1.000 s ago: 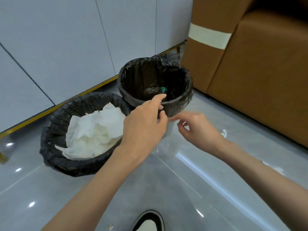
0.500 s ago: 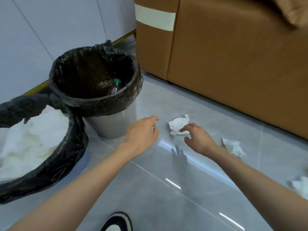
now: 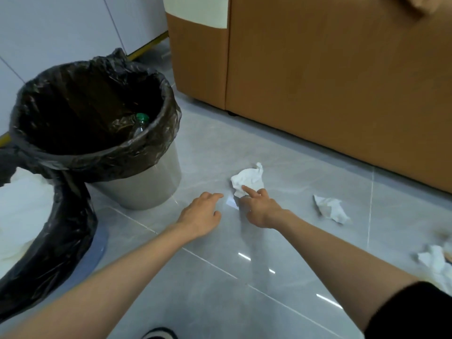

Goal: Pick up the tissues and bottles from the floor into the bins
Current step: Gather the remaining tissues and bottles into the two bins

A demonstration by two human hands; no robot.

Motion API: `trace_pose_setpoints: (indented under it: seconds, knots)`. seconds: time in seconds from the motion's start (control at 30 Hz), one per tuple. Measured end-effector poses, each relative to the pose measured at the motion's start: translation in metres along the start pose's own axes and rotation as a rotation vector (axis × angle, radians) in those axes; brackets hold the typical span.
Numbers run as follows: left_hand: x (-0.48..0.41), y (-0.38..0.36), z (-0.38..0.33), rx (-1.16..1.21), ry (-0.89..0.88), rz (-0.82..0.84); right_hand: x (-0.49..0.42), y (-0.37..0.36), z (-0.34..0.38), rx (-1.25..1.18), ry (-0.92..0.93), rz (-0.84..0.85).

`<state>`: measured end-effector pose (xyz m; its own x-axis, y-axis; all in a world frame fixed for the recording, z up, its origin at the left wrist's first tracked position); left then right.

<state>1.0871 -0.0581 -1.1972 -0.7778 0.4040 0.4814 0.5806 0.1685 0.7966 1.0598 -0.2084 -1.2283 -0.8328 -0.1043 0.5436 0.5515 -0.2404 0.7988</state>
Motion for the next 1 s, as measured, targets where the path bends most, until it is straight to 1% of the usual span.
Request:
trace_pose_setpoints:
  seconds: [0.07,0.13,0.2,0.27,0.37,0.43,0.5,0.57,0.63,0.7,0.77,0.8,0.87,0.93,1.0]
  knots:
    - [-0.001,0.001,-0.002,0.012,-0.022,-0.017,-0.004,-0.001,0.001,-0.018,-0.008,-0.004]
    - [-0.001,0.004,-0.004,0.033,-0.041,-0.052,-0.007,-0.001,0.002,-0.074,0.002,-0.046]
    - [0.0,0.007,-0.005,0.053,-0.063,-0.088,-0.005,-0.004,0.003,-0.226,0.02,-0.112]
    - [0.002,0.005,-0.004,0.051,-0.085,-0.099,0.008,-0.009,0.004,-0.358,0.044,-0.126]
    - [0.007,-0.008,-0.005,0.003,-0.113,-0.03,0.029,-0.023,0.001,-0.463,0.064,-0.109]
    - [0.012,-0.025,-0.009,-0.05,-0.133,0.064,0.044,-0.029,-0.01,-0.581,0.012,-0.154]
    - [0.014,-0.041,-0.013,-0.101,-0.156,0.123,0.058,-0.028,-0.026,-0.676,-0.053,-0.267]
    - [0.015,-0.052,-0.023,-0.155,-0.202,0.112,0.073,-0.021,-0.046,-0.66,-0.104,-0.446]
    - [0.012,-0.058,-0.033,-0.208,-0.239,0.089,0.088,-0.012,-0.065,-0.539,-0.152,-0.639]
    - [0.007,-0.064,-0.043,-0.281,-0.249,0.109,0.102,-0.003,-0.087,-0.405,-0.201,-0.806]
    - [0.001,-0.071,-0.049,-0.398,-0.237,0.137,0.113,0.002,-0.109,-0.3,-0.278,-0.908]
    - [-0.001,-0.073,-0.049,-0.458,-0.23,0.138,0.116,0.003,-0.118,-0.276,-0.333,-0.92]
    - [-0.002,-0.077,-0.052,-0.533,-0.25,0.116,0.118,-0.002,-0.139,-0.297,-0.451,-0.858]
    - [-0.002,-0.08,-0.054,-0.521,-0.27,0.087,0.114,-0.013,-0.154,-0.362,-0.495,-0.713]
    - [-0.002,-0.083,-0.056,-0.5,-0.279,0.082,0.11,-0.026,-0.16,-0.429,-0.47,-0.537]
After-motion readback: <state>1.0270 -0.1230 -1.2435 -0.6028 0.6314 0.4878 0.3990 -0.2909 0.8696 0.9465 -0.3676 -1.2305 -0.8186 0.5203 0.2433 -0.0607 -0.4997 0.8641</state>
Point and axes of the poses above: each hand's wrist, its own x-axis away from the middle knuckle, its own y-axis out of the back of the hand, z = x × y, the point moved 6 cm from there along -x, towards the middle knuckle, and after that the axes turned 5 degrees about y, right-handed, at the moved point
